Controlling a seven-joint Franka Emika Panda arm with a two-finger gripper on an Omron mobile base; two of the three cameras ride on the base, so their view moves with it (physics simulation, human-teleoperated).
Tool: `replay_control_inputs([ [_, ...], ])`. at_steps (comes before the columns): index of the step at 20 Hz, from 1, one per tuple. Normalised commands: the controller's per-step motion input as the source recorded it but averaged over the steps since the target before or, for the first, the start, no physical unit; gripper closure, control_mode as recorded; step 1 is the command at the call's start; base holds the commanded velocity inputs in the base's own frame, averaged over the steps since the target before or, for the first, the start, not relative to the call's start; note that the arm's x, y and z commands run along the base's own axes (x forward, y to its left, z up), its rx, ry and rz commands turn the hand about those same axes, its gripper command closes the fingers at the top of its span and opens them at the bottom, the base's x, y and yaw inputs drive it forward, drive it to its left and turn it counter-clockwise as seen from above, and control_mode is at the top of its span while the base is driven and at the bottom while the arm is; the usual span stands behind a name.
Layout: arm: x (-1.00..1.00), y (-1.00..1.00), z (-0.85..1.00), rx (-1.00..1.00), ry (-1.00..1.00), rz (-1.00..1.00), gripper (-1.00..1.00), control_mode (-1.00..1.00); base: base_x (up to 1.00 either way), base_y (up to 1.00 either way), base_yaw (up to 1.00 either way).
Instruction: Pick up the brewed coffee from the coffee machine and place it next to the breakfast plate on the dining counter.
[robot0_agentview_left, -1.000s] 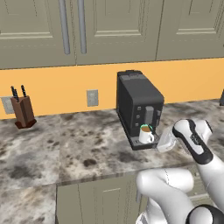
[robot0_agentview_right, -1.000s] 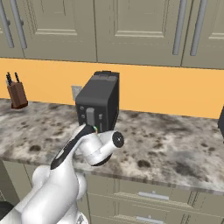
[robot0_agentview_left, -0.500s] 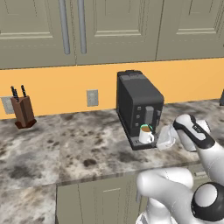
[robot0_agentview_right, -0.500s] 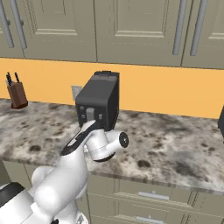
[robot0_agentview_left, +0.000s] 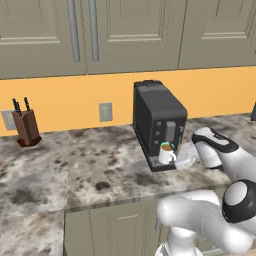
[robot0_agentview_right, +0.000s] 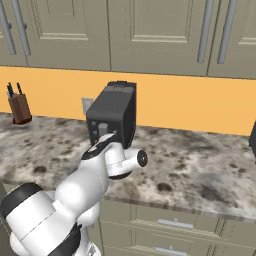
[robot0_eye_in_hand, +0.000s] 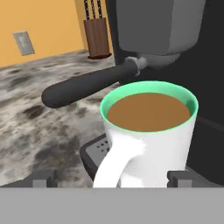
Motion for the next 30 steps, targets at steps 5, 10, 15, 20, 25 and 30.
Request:
replay_control_inputs([
  [5,0.32,-0.12,-0.22,0.00,0.00,0.00,-1.00,-1.00,0.00,0.00,0.00],
  [10,0.21,-0.02,-0.16,0.00,0.00,0.00,1.00,-1.00,0.00,0.00,0.00],
  [15,0.00,0.00,0.00,0.00,0.00,0.00,1.00,-1.00,0.00,0.00,0.00],
  [20,-0.57,0.01,0.01,-0.01,-0.01,0.00,1.00,-1.00,0.00,0.00,0.00],
  [25,-0.93,0.00,0.07,-0.09,0.00,0.00,1.00,-1.00,0.00,0.00,0.00],
  [30,-1.00,-0.01,0.40,-0.11,0.00,0.00,1.00,-1.00,0.00,0.00,0.00],
])
